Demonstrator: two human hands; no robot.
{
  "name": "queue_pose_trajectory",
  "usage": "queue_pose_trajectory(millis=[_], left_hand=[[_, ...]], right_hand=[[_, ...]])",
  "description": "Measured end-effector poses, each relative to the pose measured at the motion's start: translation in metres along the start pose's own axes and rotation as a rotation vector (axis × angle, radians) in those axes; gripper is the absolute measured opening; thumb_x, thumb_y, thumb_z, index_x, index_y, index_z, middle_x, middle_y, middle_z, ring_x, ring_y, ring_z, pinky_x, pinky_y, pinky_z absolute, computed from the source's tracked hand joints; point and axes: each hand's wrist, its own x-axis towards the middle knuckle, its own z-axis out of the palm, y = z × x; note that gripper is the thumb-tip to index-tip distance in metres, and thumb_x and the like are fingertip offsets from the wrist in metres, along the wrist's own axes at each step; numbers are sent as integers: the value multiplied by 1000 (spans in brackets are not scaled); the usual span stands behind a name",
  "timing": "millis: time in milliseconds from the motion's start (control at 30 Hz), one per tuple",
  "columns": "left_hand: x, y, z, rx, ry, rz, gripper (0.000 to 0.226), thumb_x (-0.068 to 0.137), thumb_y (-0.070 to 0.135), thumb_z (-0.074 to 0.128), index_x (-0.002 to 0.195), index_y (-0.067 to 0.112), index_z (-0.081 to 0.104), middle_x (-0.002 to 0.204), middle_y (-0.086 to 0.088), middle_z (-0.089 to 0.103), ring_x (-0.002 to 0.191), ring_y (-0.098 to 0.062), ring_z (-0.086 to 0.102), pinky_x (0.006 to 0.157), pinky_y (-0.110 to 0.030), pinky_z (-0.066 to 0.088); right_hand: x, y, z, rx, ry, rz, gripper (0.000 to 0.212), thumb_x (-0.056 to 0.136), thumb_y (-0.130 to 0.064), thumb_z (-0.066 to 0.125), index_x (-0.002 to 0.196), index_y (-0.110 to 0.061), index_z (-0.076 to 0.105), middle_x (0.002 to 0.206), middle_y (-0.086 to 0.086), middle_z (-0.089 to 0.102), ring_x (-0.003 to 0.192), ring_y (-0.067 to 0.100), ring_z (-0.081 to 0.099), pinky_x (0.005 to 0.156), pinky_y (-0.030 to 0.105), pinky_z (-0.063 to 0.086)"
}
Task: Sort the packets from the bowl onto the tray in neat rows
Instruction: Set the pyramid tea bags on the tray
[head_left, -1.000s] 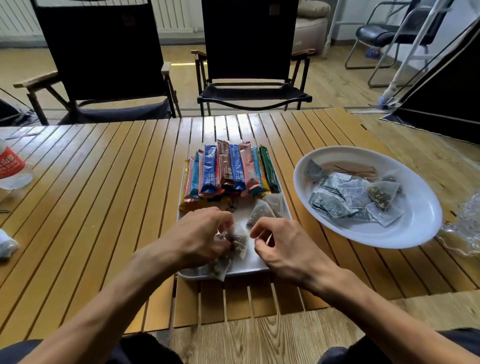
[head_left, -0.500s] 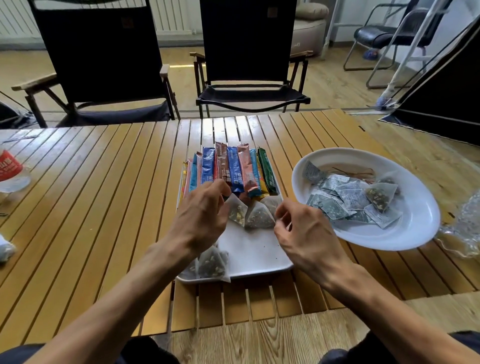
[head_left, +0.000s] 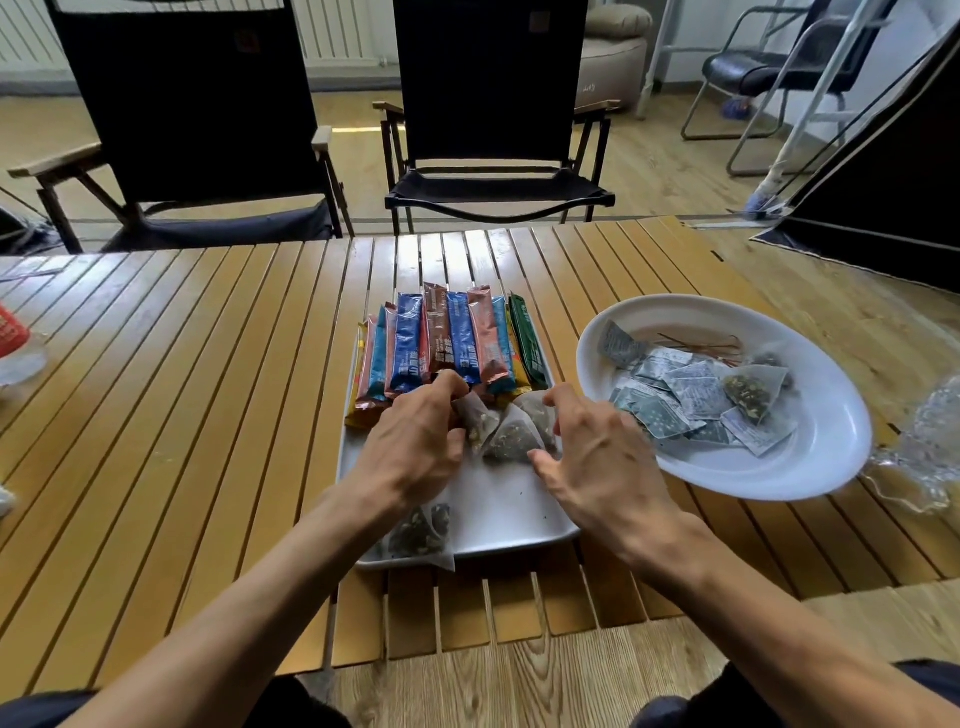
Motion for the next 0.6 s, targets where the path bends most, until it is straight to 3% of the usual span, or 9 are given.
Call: queue_pose_trajectory(millis=[100,200,333,467,533,600], left_hand=[[-5,-2,1,26,40,12,40,86,12,61,118,18,38,89,-1,63,79,-16,63,76,-38,56],[-5,-1,3,12,32,8,36,86,13,60,113,18,37,90,-3,65,80,-19,65,74,-39,57],[-3,1,0,-23,5,-3,37,86,15,61,114,19,39,97,-2,68,85,-17,66,77,-39,57],[-16,2,-31,-60,-20,5,34,87,17,63,115,17,44,94,3,66,83,-8,64,73,-26,57],[-24,-1,-53,-54,-106,26,28,83,22,67,107,20,51,91,9,61,84,-4,63,67,-19,54],[-33,-8,-67,-34,-316,10,31,78,32,70,104,27,54,100,13,57,93,-1,58,69,-18,50]], right_hand=[[0,-2,2,-17,12,-15,38,86,-32,69,116,-22,49,90,-5,56,84,16,56,85,34,49],[1,-5,4,-34,38,-33,34,86,-31,69,113,-22,51,84,-7,50,81,16,54,85,36,47],[6,-7,8,-30,65,-39,31,86,-28,69,111,-22,52,87,-4,58,80,16,54,84,37,48],[-1,-6,7,-21,93,-50,34,82,-25,72,110,-18,53,88,-2,59,79,16,55,80,35,50],[-7,-10,5,26,107,-81,30,81,-23,72,103,-18,52,84,-3,56,76,15,54,73,31,49],[-12,-15,4,99,43,-142,19,85,-24,69,94,-21,52,80,-7,54,70,9,53,65,21,45]])
